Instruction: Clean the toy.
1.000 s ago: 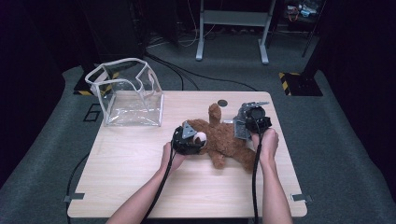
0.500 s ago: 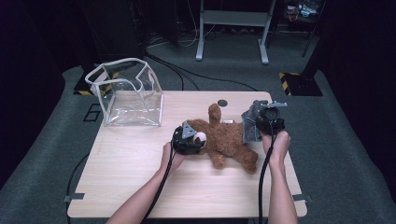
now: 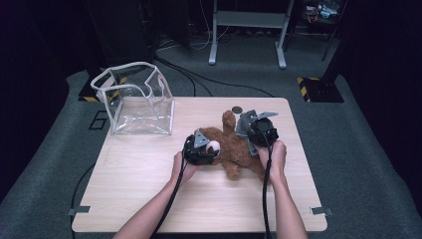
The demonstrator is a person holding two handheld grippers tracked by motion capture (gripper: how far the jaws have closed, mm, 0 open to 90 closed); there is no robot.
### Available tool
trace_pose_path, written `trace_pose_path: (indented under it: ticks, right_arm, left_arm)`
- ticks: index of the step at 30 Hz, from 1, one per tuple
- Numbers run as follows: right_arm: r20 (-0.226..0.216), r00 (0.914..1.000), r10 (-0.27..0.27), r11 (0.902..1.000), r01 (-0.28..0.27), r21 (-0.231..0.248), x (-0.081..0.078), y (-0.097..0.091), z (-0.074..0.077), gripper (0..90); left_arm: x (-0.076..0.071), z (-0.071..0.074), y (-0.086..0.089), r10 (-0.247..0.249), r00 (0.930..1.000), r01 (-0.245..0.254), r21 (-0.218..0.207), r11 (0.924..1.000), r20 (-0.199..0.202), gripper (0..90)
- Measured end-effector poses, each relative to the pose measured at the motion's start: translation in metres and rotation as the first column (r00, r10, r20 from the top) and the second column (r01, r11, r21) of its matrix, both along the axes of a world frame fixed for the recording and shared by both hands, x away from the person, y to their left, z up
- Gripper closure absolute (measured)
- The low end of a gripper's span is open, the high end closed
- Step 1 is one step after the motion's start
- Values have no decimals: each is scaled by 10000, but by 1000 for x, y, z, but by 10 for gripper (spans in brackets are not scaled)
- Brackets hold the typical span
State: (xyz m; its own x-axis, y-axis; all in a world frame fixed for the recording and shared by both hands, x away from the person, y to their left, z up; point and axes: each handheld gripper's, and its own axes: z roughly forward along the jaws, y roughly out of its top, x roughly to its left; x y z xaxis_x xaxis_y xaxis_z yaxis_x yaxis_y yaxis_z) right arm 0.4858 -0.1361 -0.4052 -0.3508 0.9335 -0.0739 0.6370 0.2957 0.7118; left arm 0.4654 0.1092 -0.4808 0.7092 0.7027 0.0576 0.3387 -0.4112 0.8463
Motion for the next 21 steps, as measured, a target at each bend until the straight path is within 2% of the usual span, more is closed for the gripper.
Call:
trace_pose_path:
  ticks: [3,5,9,12,16,19,21]
  right_arm:
    - [-66,9993,-358,9991,357,-235,2,-10,-2,759]
    - [-68,9975,-704,9954,698,-649,3,-17,-4,759]
    - [-220,9950,-973,9948,965,-330,2,-31,-8,758]
    - [-39,9950,-994,9950,994,-131,-4,-32,-3,758]
    - [516,9975,-492,9986,481,218,-15,-19,13,758]
    - [658,9977,156,9986,-188,487,-22,0,23,758]
    - [740,9949,678,9960,-719,537,-25,15,25,757]
  left_arm:
    - [0,0,0,14,10000,-14,-21,10000,-5,392]
    - [0,0,0,10,10000,-10,-16,10000,-9,392]
    - [0,0,0,6,10000,-6,-42,10000,-8,392]
    - [0,0,0,26,10000,-26,-59,10000,18,391]
    - [0,0,0,26,10000,-26,-34,10000,10,391]
    - [0,0,0,38,10000,-38,-48,10000,6,391]
    - [0,0,1,26,10000,-26,21,10000,-11,391]
